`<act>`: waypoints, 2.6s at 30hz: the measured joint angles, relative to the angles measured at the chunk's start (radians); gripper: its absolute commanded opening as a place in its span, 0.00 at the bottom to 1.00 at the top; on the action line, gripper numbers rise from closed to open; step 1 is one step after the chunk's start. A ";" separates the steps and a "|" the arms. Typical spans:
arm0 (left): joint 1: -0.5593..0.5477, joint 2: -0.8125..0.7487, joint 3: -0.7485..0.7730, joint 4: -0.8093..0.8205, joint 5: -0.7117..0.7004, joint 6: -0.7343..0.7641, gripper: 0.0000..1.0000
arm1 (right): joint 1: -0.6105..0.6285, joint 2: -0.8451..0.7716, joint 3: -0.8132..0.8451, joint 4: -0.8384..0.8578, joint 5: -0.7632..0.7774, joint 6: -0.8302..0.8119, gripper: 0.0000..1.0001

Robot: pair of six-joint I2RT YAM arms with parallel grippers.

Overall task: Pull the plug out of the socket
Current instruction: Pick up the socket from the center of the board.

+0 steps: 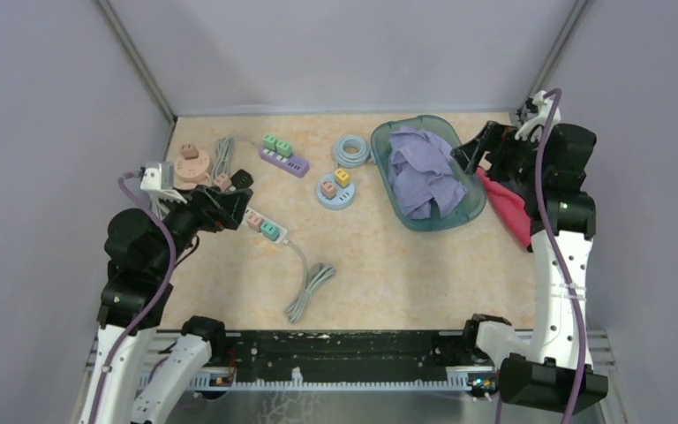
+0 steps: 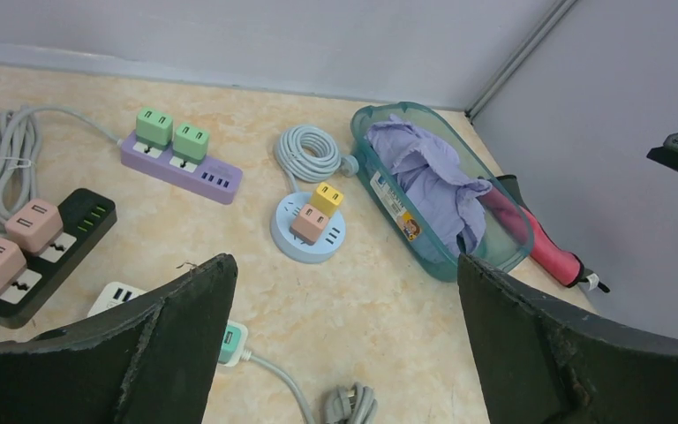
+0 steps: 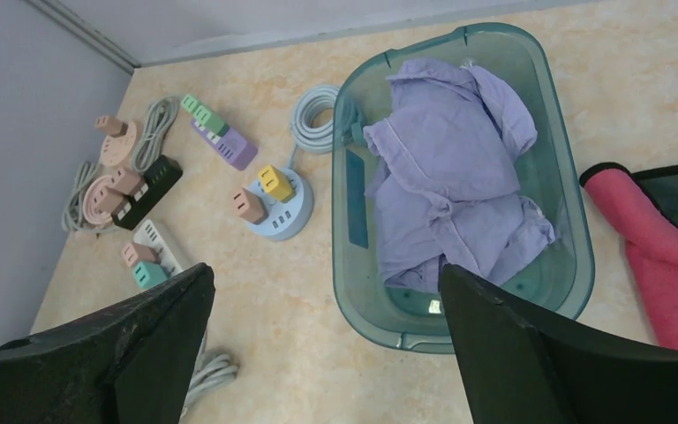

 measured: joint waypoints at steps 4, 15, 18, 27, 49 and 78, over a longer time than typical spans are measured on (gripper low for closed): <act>0.011 -0.011 -0.019 -0.007 0.004 -0.024 1.00 | 0.001 -0.015 -0.011 0.027 0.016 0.022 0.99; 0.020 -0.019 -0.063 -0.009 0.019 -0.069 1.00 | 0.006 -0.047 -0.040 0.085 0.011 0.044 0.99; 0.021 -0.016 -0.083 -0.009 0.025 -0.080 1.00 | 0.008 -0.053 -0.069 0.101 -0.010 0.040 0.99; 0.022 0.074 -0.111 -0.016 0.029 -0.128 1.00 | 0.012 -0.080 -0.202 0.138 -0.276 -0.174 0.99; 0.024 0.591 -0.114 -0.204 -0.282 -0.439 1.00 | 0.018 -0.117 -0.600 0.192 -0.432 -0.502 0.99; 0.024 1.194 0.177 -0.298 -0.340 -0.456 0.29 | 0.018 -0.131 -0.600 0.182 -0.412 -0.580 0.99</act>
